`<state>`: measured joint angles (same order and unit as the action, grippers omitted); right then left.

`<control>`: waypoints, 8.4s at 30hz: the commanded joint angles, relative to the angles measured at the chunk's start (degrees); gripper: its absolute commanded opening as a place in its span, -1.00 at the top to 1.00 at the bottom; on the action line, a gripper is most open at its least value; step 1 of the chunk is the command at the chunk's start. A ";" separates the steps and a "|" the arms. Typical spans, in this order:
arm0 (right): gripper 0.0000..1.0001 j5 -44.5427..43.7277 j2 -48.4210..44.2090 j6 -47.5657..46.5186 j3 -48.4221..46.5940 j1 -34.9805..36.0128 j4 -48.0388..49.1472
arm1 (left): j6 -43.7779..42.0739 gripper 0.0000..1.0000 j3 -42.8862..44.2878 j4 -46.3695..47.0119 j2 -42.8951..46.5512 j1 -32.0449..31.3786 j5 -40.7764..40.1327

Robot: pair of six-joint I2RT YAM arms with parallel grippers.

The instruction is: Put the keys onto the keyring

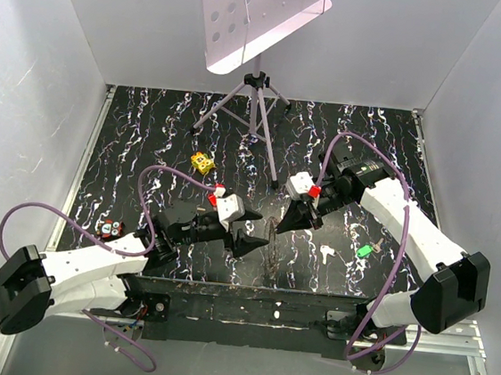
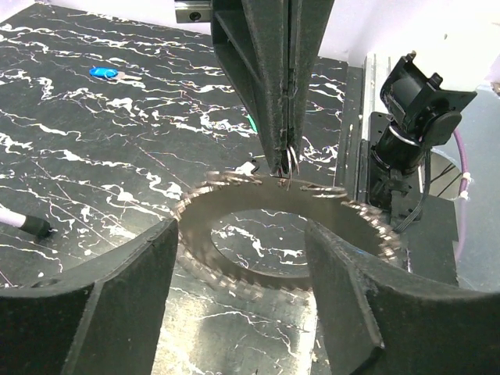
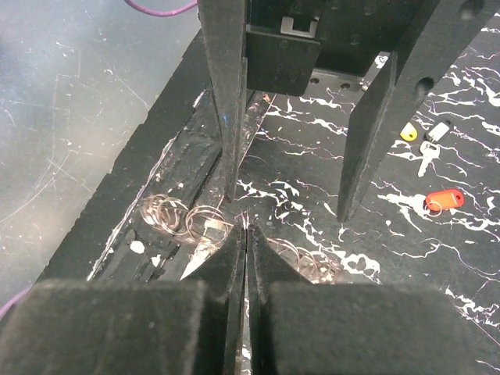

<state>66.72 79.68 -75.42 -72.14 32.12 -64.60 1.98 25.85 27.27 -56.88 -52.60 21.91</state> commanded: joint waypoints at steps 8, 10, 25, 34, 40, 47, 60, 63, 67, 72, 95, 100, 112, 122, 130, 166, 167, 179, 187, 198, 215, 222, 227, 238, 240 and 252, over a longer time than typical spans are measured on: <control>0.97 4.30 0.56 -2.19 0.51 0.22 -1.14 | -0.40 -0.09 1.22 4.46 -1.48 -0.93 -0.56; 0.97 4.39 0.65 -2.37 0.60 0.14 -1.06 | -0.13 -0.03 1.31 4.90 -1.48 -0.93 -0.29; 0.97 4.30 1.44 -2.54 0.77 0.22 -1.14 | 2.06 0.31 2.02 6.39 -3.24 -1.01 4.54; 0.97 4.30 1.80 -2.10 1.04 0.22 -0.53 | 3.47 0.35 2.54 7.98 -3.76 -1.28 5.68; 0.97 4.30 1.88 -1.58 1.21 0.22 -0.18 | 3.82 0.42 2.89 8.33 -4.64 -1.45 6.21; 0.97 4.39 2.15 -1.31 1.39 0.22 0.00 | 4.17 0.82 3.25 8.77 -5.52 -1.54 5.95; 0.78 0.17 3.20 5.27 0.16 0.22 1.32 | 1.72 1.00 10.26 -14.66 -1.30 -1.54 1.91; 0.59 -0.71 3.47 7.56 -0.89 0.22 1.14 | -0.04 1.00 15.27 -25.56 -2.26 -1.54 1.64; 0.43 -0.36 3.29 8.44 -1.07 0.22 1.05 | -1.62 1.00 21.86 -38.23 -5.16 -1.54 1.47; 0.32 -0.36 3.20 9.15 -1.69 0.14 1.14 | -1.71 1.00 26.00 -43.61 -7.63 -1.54 2.08; 0.33 2.80 5.84 12.22 -0.55 1.10 3.60 | 0.66 1.00 26.28 -39.13 -9.21 -1.54 4.90; 0.59 2.45 6.36 12.22 -0.72 2.07 3.16 | 1.27 1.00 25.84 -39.13 -9.21 -1.54 4.11; 0.97 0.26 6.28 17.13 -1.16 2.25 6.05 | 6.27 1.00 21.45 -33.53 -4.48 -1.11 1.03; 0.97 8.06 4.26 22.15 0.33 1.02 10.28 | 16.39 -0.56 -2.01 -3.65 11.43 -1.01 -3.28; 0.97 16.60 3.38 24.61 3.23 0.23 14.76 | 13.84 -0.53 -8.00 11.31 10.39 -1.01 -5.04; 0.97 18.45 4.17 28.75 5.69 -0.39 19.95 | 14.02 0.27 -6.33 18.09 1.69 -1.01 -3.54; 0.97 18.45 4.17 28.83 5.69 -0.39 20.04 | 14.02 0.27 -6.33 18.09 1.69 -1.01 -3.63; 0.97 18.18 4.34 29.27 5.96 -0.39 20.57 | 14.72 0.64 -6.25 19.49 0.81 -1.01 -2.58; 0.97 16.08 4.17 29.45 5.52 -0.39 20.04 | 11.83 1.00 -2.92 6.96 1.68 -1.01 -2.13; 0.27 7.81 3.73 8.97 0.77 -1.97 1.76 | -0.21 1.00 13.34 -32.87 1.61 -1.01 -1.88; 0.23 7.90 4.34 14.25 3.50 -1.18 8.26 | 0.92 1.00 18.37 -30.62 -5.43 -1.01 4.63; 0.38 6.41 5.31 12.58 3.50 0.66 6.86 | 3.82 1.00 15.90 -25.34 -4.64 -1.01 3.23; 0.47 4.92 5.84 12.49 3.41 1.54 6.68 | 5.14 1.00 14.94 -24.19 -3.94 -1.01 2.35; 0.49 2.89 6.36 11.78 3.32 1.72 6.33 | 6.19 1.00 13.18 -23.58 -1.92 -1.01 1.11; 0.49 2.98 6.37 11.96 3.32 1.81 6.33 | 6.20 1.00 13.09 -23.58 -1.57 -1.01 1.03; 0.97 4.73 6.19 13.36 2.62 2.07 6.59 | 8.48 1.00 11.95 -21.47 -1.13 -1.01 -0.20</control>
<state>69.34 85.67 -62.76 -68.53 33.56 -57.08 9.06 38.70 1.83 -59.90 -53.74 23.16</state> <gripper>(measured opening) 0.021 0.014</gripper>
